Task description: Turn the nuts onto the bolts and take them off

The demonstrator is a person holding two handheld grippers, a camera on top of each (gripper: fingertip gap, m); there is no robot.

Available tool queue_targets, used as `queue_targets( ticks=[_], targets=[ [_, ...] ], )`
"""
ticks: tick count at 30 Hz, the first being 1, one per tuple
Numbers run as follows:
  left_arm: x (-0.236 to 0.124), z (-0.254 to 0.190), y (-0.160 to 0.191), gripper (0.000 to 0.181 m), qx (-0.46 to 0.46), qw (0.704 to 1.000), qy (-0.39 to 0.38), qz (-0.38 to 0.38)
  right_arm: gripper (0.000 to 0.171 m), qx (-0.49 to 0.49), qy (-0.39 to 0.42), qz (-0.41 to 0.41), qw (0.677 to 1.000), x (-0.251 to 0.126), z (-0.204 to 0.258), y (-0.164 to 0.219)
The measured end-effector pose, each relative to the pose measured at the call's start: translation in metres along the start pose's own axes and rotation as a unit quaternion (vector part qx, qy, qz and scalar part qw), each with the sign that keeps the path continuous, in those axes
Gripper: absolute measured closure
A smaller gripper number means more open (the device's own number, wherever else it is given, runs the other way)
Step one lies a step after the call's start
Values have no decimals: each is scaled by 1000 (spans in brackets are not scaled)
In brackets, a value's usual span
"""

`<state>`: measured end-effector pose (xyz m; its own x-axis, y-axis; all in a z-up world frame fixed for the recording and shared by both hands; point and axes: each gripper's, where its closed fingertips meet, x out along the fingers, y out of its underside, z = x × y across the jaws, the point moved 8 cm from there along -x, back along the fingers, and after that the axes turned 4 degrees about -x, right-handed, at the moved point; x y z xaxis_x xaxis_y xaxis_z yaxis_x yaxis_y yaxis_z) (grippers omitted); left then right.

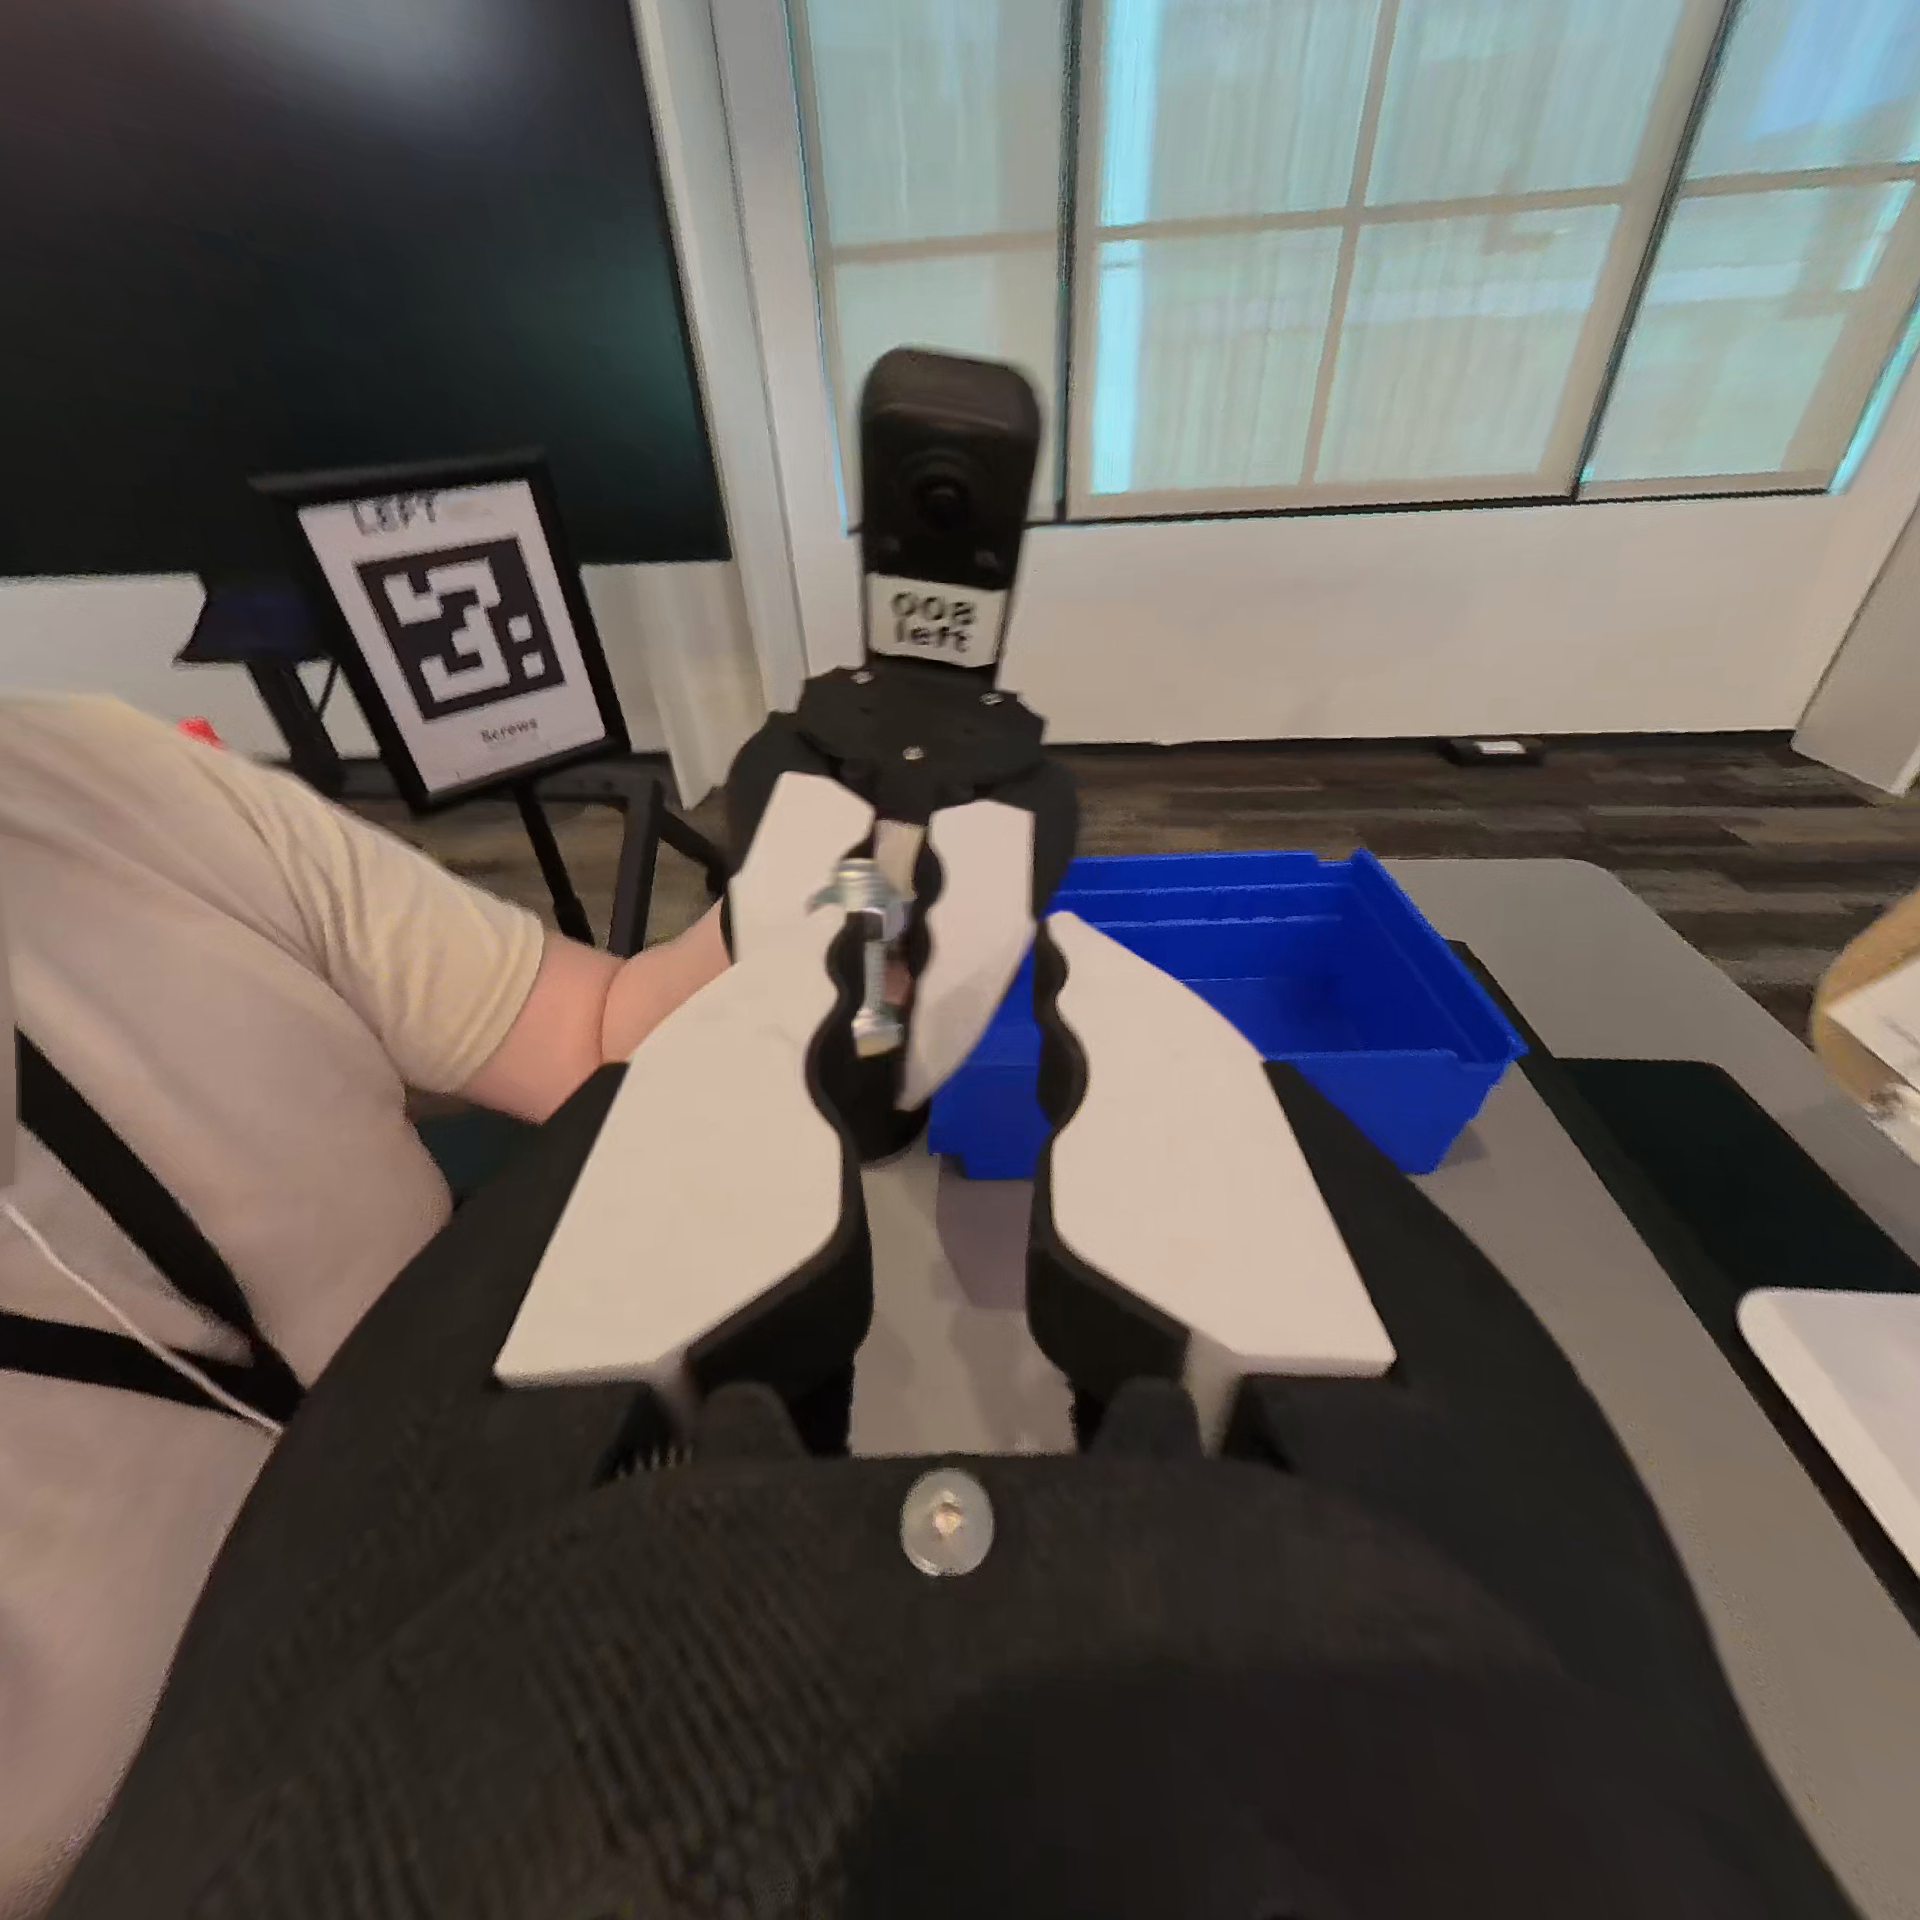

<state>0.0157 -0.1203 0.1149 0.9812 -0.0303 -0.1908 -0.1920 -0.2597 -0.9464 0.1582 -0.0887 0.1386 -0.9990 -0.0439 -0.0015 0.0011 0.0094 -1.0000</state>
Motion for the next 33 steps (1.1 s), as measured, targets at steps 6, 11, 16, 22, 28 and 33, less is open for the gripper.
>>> queue_targets(
  ticks=[6, 11, 16, 22, 28, 33],
  targets=[
    [2, -3, 0, 164, 1, 1000, -3, 8, 135, -13, -34, -7, 999, 9, 16, -6],
    [1, -4, 0, 164, 5, 1000, -11, 9, 128, -10, -10, 13, 1000, 5, 7, 0],
    [-3, -5, -2, 164, 6, 1000, -7, 5, 133, -4, -21, -6, 1000, 1, 11, -5],
    [2, -5, 0, 164, 4, 1000, -3, 13, 127, -12, -19, 15, 1000, 9, 10, 0],
    [-2, -5, -1, 164, 5, 1000, -1, 5, 135, -1, -23, -18, 1000, -2, 12, -8],
    [-1, -3, -1, 164, -1, 1000, 7, 2, 134, -15, -21, 15, 1000, 12, 12, 0]
  ],
)
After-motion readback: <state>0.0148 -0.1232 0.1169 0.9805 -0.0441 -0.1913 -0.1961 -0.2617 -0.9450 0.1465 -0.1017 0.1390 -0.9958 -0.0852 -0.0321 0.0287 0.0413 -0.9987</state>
